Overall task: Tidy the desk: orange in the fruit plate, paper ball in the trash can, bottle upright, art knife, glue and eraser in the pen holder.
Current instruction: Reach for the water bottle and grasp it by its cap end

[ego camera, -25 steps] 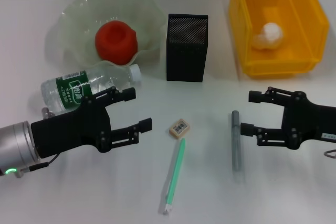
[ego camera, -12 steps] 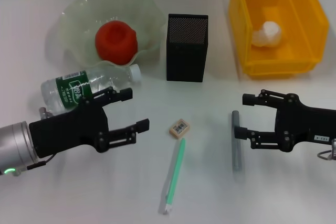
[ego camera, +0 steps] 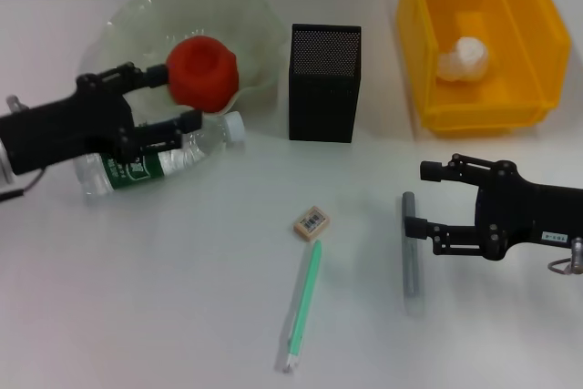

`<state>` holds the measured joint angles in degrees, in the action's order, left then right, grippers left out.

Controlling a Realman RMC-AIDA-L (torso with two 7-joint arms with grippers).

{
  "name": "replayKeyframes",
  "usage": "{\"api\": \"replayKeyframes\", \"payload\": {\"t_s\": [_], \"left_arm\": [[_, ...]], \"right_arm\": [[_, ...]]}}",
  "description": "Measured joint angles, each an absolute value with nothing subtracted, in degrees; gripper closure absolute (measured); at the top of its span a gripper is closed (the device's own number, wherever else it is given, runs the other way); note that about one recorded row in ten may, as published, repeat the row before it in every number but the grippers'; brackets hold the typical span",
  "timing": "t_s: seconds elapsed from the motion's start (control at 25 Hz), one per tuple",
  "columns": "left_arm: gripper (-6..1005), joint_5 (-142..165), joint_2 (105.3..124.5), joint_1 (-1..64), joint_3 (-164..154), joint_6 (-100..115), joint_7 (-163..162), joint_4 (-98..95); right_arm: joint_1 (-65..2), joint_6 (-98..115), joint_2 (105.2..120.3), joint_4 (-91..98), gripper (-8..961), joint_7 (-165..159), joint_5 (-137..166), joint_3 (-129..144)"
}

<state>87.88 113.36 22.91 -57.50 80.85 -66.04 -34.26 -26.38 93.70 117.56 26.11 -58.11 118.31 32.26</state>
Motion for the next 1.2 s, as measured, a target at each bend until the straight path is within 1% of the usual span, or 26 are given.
{"api": "replayKeyframes", "payload": {"t_s": [0.16,0.32,0.48,0.56,0.6,0.76,1.2], "left_arm": [[188,95.9,112.27,23.2,-57.5,80.8,-74.6,-41.6],[187,105.1,112.24,23.8,-57.1,80.8,-82.3,-48.2],[187,112.9,112.88,25.1,-56.7,80.6,-87.1,-52.0],[187,117.1,113.67,25.6,-56.3,80.0,-88.9,-54.3],[187,117.1,113.67,25.6,-56.3,80.0,-88.9,-54.3],[188,123.4,114.64,27.2,-55.2,79.5,-90.8,-56.2],[189,134.4,115.88,31.2,-53.6,77.8,-93.7,-57.3]], "right_arm": [[-26.4,93.6,117.58,26.0,125,-58.2,118.3,32.3],[-26.4,93.6,117.60,26.0,125,-58.3,118.3,32.3],[-26.4,93.6,117.60,26.1,125,-58.6,118.3,32.3],[-26.4,93.6,117.60,26.2,125,-59.0,118.3,32.3],[-26.4,93.6,117.60,26.2,125,-59.0,118.3,32.3],[-26.5,93.3,117.60,26.3,125,-59.5,118.3,32.4],[-26.7,92.8,117.60,26.4,125,-59.9,118.3,33.0]]}}
